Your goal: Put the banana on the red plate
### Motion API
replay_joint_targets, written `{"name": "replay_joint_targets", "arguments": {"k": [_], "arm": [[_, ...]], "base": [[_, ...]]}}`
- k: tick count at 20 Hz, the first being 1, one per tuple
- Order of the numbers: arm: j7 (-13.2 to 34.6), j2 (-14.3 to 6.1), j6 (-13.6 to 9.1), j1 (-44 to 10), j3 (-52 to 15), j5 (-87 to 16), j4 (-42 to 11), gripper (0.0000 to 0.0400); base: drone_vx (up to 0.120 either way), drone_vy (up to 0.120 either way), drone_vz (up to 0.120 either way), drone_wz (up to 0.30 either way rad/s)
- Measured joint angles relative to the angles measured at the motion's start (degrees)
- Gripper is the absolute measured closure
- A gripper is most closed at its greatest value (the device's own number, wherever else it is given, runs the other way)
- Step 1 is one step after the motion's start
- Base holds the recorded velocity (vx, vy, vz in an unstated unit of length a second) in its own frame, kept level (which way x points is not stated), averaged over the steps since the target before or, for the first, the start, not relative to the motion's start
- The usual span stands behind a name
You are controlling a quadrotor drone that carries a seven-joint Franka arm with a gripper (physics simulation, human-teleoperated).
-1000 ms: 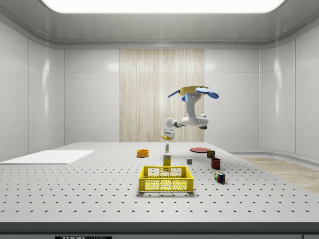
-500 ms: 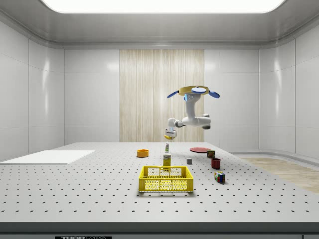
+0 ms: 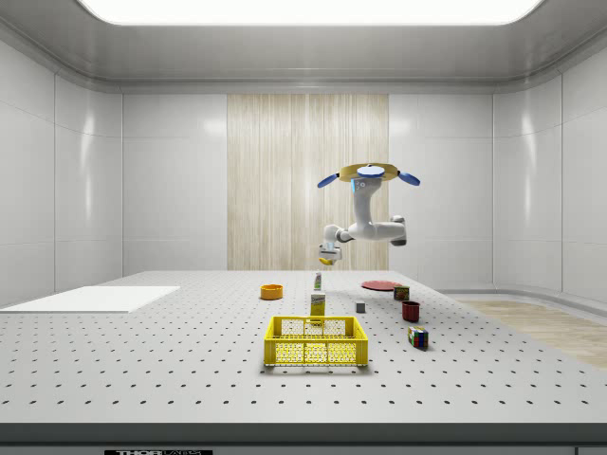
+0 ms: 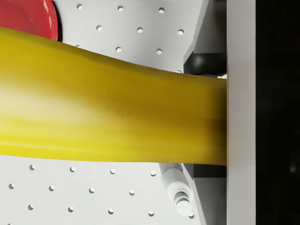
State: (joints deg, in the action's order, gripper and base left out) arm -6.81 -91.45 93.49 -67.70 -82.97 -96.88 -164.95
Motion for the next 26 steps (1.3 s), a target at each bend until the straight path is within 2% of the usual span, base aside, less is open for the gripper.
{"name": "replay_joint_targets", "arguments": {"k": [26], "arm": [[-44.7, -1.1, 1.1, -0.2, -0.1, 0.9, 0.1, 0.0198]], "base": [[0.000, 0.000, 0.000, -0.300]]}}
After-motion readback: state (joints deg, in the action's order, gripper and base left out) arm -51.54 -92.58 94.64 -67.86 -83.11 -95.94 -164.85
